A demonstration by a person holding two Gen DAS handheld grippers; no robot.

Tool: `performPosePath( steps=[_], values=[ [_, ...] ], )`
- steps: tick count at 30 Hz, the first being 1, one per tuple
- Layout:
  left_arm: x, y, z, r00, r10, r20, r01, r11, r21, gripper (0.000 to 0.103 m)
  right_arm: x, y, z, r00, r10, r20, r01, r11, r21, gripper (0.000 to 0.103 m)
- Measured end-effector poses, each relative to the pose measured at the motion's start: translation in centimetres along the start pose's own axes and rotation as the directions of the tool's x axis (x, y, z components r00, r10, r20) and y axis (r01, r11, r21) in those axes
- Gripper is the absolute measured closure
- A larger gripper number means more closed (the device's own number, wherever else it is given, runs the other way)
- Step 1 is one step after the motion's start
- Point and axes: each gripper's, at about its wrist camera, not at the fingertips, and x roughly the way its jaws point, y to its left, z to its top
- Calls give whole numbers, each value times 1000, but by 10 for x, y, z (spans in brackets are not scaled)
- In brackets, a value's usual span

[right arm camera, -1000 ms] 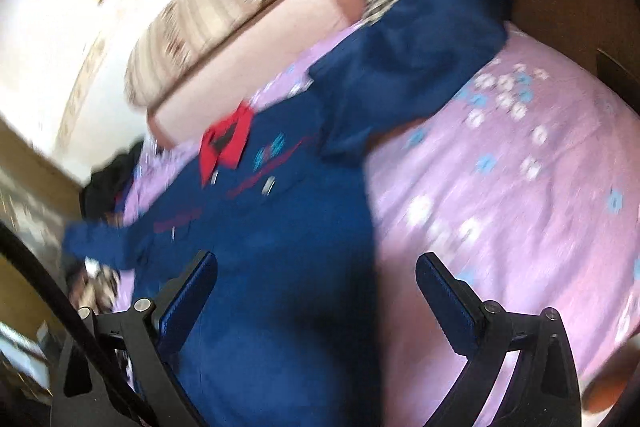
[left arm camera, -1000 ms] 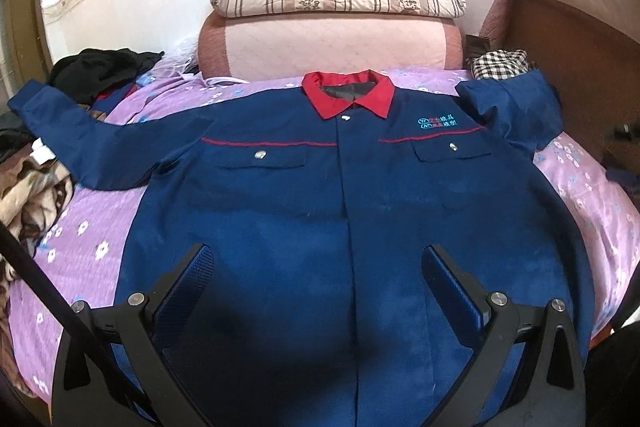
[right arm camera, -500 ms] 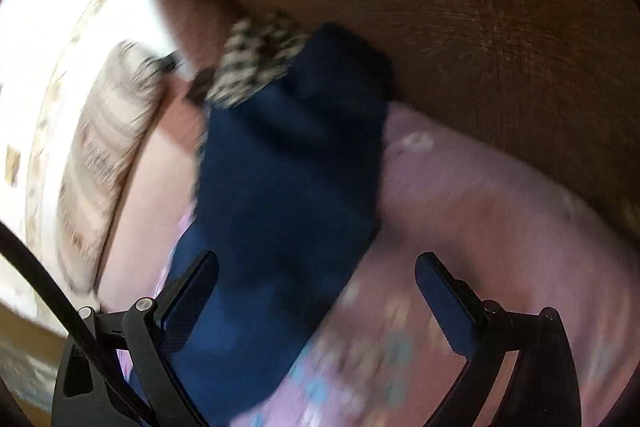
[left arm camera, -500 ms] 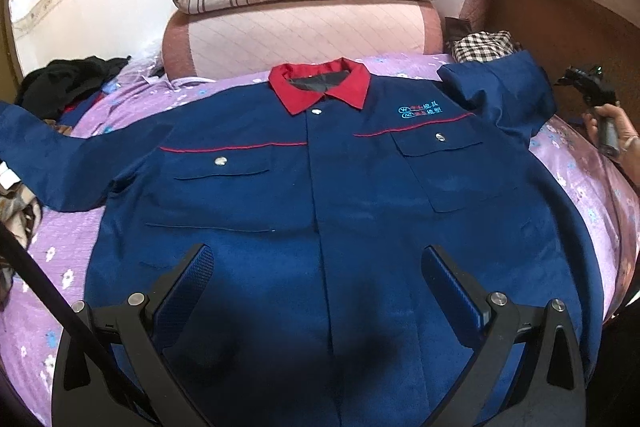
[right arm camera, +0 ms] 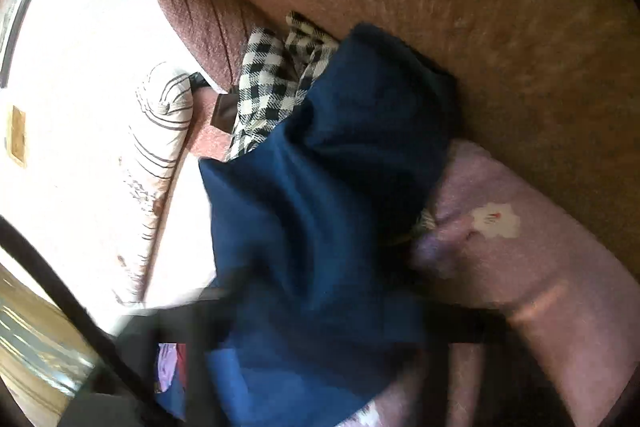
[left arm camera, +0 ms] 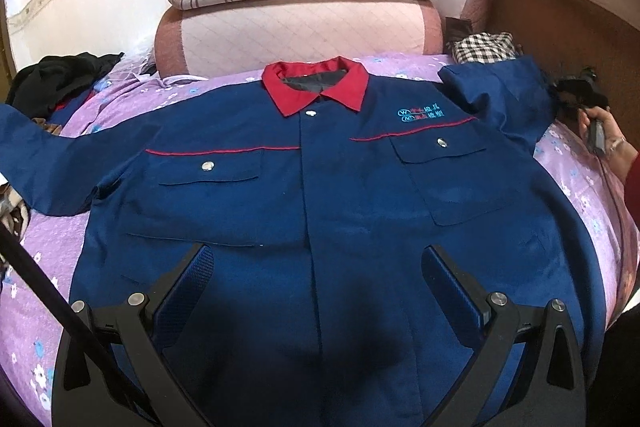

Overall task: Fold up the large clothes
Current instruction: 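Grasp the navy sleeve cuff with the right tool and lift it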

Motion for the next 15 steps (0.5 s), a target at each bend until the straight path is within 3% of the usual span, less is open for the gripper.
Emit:
performPosePath(
  steps=[1, 4, 9, 15],
  values=[
    [-2, 0, 0, 1000, 2, 5, -2, 1000, 0, 0, -7, 6, -4, 1000, 8, 18, -8, 1000, -23, 92],
    [-8, 2, 1, 1000, 15, 19, -15, 1000, -5, 0, -28, 27, -13, 997, 45, 69, -40, 997, -71, 92],
    [-21, 12, 2, 999, 25, 45, -24, 999, -26, 0, -71, 82, -20, 989, 1, 149, 32, 975, -218, 92],
    [-39, 27, 3, 996, 42, 77, -37, 998, -57, 0, -103, 164, -43, 989, 35, 146, 18, 938, -347, 92]
  ],
)
